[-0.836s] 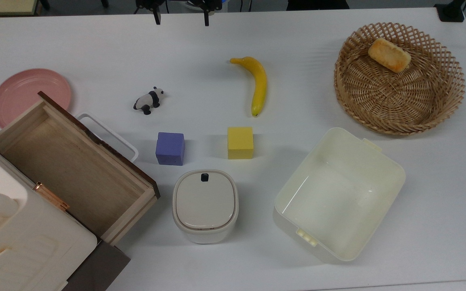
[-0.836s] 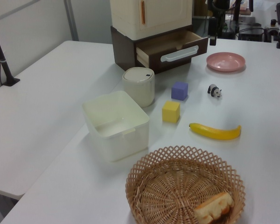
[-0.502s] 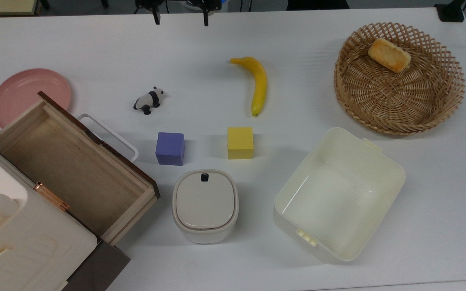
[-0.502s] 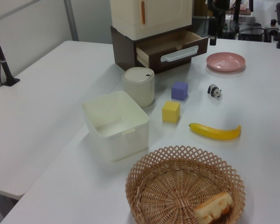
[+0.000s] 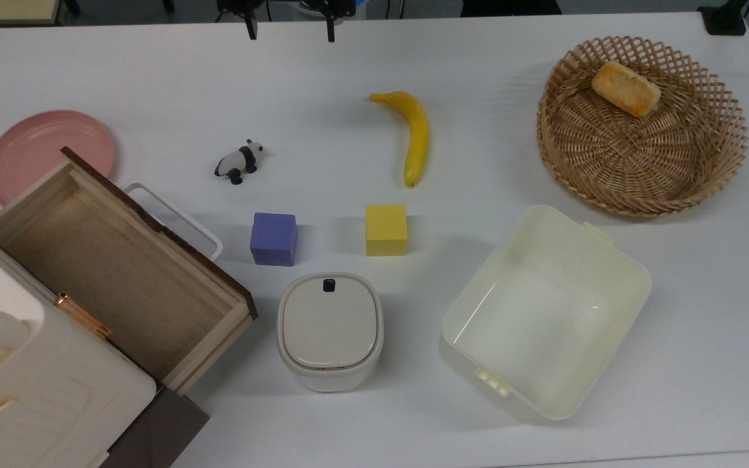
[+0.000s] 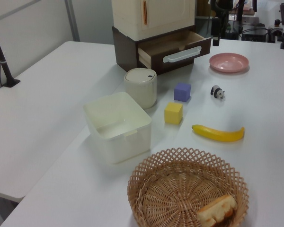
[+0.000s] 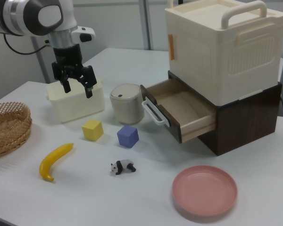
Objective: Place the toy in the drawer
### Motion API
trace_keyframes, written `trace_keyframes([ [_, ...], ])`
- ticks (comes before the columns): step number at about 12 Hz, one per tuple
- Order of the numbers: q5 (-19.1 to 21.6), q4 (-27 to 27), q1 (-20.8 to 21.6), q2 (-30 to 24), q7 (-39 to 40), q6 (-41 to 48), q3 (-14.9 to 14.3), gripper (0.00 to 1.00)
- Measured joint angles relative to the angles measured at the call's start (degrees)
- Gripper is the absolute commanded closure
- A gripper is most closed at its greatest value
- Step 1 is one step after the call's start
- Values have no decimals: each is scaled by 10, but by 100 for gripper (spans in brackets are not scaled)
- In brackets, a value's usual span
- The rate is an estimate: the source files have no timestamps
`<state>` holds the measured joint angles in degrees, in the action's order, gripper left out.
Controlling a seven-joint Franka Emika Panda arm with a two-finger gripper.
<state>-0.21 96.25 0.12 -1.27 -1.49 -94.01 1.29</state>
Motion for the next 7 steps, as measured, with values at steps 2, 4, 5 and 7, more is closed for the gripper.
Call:
trace_keyframes([
  [2, 0, 0, -3, 0, 0, 0, -1, 0],
  [4, 0, 0, -16, 0, 0, 0, -2, 0],
  [5, 0, 0, -28, 0, 0, 0, -3, 0],
  [7, 0, 0, -49, 0, 0, 0, -4, 0],
])
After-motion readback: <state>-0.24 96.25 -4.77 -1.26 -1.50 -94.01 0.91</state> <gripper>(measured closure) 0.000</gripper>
